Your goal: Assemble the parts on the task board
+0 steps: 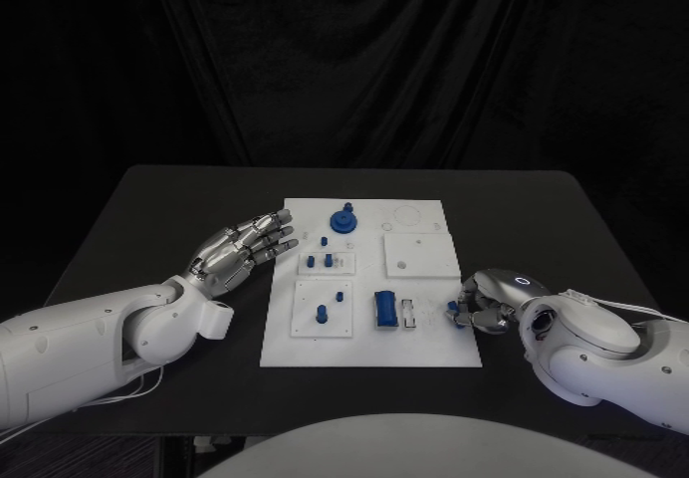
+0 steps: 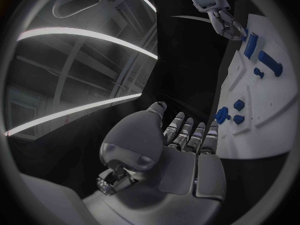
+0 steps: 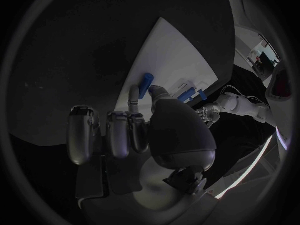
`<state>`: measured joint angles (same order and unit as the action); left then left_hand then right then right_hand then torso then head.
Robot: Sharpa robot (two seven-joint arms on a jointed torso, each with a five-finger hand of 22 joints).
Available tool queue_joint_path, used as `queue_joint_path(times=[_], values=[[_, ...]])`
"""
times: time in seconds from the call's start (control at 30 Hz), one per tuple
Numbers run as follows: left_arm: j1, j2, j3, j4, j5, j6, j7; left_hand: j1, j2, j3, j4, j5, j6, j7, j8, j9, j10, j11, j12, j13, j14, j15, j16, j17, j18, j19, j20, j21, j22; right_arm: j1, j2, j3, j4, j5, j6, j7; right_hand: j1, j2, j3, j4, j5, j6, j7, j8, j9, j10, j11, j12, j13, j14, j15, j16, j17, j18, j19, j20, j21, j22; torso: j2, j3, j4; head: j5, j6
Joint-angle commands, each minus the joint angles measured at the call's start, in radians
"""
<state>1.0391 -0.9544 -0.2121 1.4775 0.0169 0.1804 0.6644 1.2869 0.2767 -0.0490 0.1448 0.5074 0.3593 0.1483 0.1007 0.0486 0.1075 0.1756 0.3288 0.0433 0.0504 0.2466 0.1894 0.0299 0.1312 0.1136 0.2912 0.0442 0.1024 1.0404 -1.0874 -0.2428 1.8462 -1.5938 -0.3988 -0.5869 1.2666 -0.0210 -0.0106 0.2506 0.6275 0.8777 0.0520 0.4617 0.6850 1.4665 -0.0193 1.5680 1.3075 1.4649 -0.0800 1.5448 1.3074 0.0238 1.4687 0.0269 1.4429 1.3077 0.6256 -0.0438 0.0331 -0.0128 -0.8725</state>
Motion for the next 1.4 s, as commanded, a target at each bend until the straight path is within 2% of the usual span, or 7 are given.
queue_joint_path(times=[0.03,0.2,0.3,0.33,0.47,0.73,1.4], values=[[-0.002,0.001,0.001,0.001,0.001,0.012,0.007,0.008,-0.002,0.006,-0.002,0.005,0.003,0.030,0.005,0.001,0.003,-0.002,0.003,0.001,0.007,-0.001,0.005,0.001,-0.014,0.008,0.001,0.006,-0.001,-0.007,0.006,-0.003,-0.008,0.005,-0.004,0.005,0.055,0.003,0.026,-0.030,0.058,0.008,-0.004,-0.006,-0.022,0.104,-0.004,0.003,0.263,0.091,-0.005,-0.003,0.192,0.012,0.042,0.000,-0.005,0.216,0.000,0.0001,-0.0001,0.002,0.000],[-0.003,0.001,0.001,0.001,0.001,0.012,0.006,0.008,-0.002,0.006,-0.002,0.005,0.003,0.030,0.005,0.001,0.003,-0.002,0.003,0.001,0.007,-0.001,0.005,0.001,-0.014,0.008,0.001,0.006,-0.001,-0.007,0.015,-0.003,-0.016,0.015,0.008,0.005,0.128,-0.001,0.082,-0.082,0.100,0.010,-0.002,-0.005,-0.030,0.104,-0.004,0.003,0.263,0.091,-0.006,-0.004,0.191,0.012,0.042,-0.002,-0.006,0.216,0.000,-0.0004,-0.0004,0.004,0.000],[-0.004,0.001,0.001,0.000,0.001,0.013,0.006,0.009,-0.001,0.006,-0.002,0.005,0.003,0.030,0.006,0.001,0.002,-0.002,0.004,0.001,0.007,-0.001,0.005,0.001,-0.014,0.009,0.001,0.006,0.000,-0.008,0.019,-0.003,-0.019,0.018,0.006,0.010,0.157,-0.020,0.193,-0.110,-0.038,0.012,0.006,-0.002,-0.034,0.104,0.003,0.003,0.263,0.092,-0.002,-0.002,0.195,0.011,0.043,-0.001,-0.002,0.217,0.000,-0.0007,0.0007,0.003,0.000],[-0.004,0.001,0.001,0.000,0.001,0.013,0.006,0.009,-0.001,0.006,-0.002,0.005,0.003,0.030,0.006,0.001,0.002,-0.002,0.004,0.001,0.007,-0.001,0.005,0.001,-0.014,0.009,0.001,0.006,0.000,-0.008,0.020,-0.003,-0.020,0.020,0.005,0.011,0.130,-0.074,0.333,-0.116,-0.069,0.018,0.015,0.007,-0.036,0.104,0.011,0.003,0.263,0.093,0.008,0.000,0.200,0.010,0.045,0.006,0.002,0.218,0.000,-0.0006,0.0009,0.003,0.000],[-0.005,0.002,0.001,0.000,0.001,0.014,0.006,0.009,-0.001,0.006,-0.002,0.005,0.003,0.030,0.006,0.001,0.002,-0.002,0.004,0.001,0.007,-0.001,0.005,0.001,-0.014,0.009,0.001,0.006,0.000,-0.009,0.021,-0.003,-0.019,0.067,-0.027,0.034,0.086,-0.106,0.430,-0.130,-0.070,0.018,0.013,0.028,-0.025,0.104,0.007,0.003,0.263,0.094,0.007,0.003,0.206,0.009,0.048,0.008,0.008,0.220,0.000,-0.0006,0.0001,0.005,0.000],[-0.009,0.000,0.001,0.001,0.001,0.017,0.007,0.009,-0.001,0.007,-0.003,0.005,0.002,0.030,0.006,0.001,0.002,-0.002,0.003,0.001,0.007,-0.001,0.005,0.001,-0.014,0.008,0.001,0.006,-0.001,-0.009,0.020,-0.001,0.000,0.312,-0.131,0.136,0.013,-0.126,0.470,-0.126,-0.137,0.023,-0.008,0.058,-0.009,0.104,-0.006,0.003,0.263,0.098,-0.005,0.009,0.221,0.006,0.054,0.000,0.022,0.225,0.000,-0.0005,0.0008,0.008,0.000],[-0.018,0.001,0.001,0.001,0.001,0.017,0.006,0.009,-0.001,0.008,-0.004,0.006,0.001,0.030,0.005,0.000,0.002,-0.001,0.003,0.001,0.007,-0.001,0.004,0.001,-0.014,0.009,0.001,0.006,-0.001,-0.008,0.042,0.007,0.021,0.772,-0.238,0.342,-0.045,-0.118,0.473,-0.105,-0.116,0.019,-0.015,0.071,-0.002,0.104,-0.013,0.003,0.263,0.098,-0.012,0.011,0.224,0.005,0.055,-0.008,0.024,0.225,0.000,-0.0012,0.0031,0.005,0.000]])
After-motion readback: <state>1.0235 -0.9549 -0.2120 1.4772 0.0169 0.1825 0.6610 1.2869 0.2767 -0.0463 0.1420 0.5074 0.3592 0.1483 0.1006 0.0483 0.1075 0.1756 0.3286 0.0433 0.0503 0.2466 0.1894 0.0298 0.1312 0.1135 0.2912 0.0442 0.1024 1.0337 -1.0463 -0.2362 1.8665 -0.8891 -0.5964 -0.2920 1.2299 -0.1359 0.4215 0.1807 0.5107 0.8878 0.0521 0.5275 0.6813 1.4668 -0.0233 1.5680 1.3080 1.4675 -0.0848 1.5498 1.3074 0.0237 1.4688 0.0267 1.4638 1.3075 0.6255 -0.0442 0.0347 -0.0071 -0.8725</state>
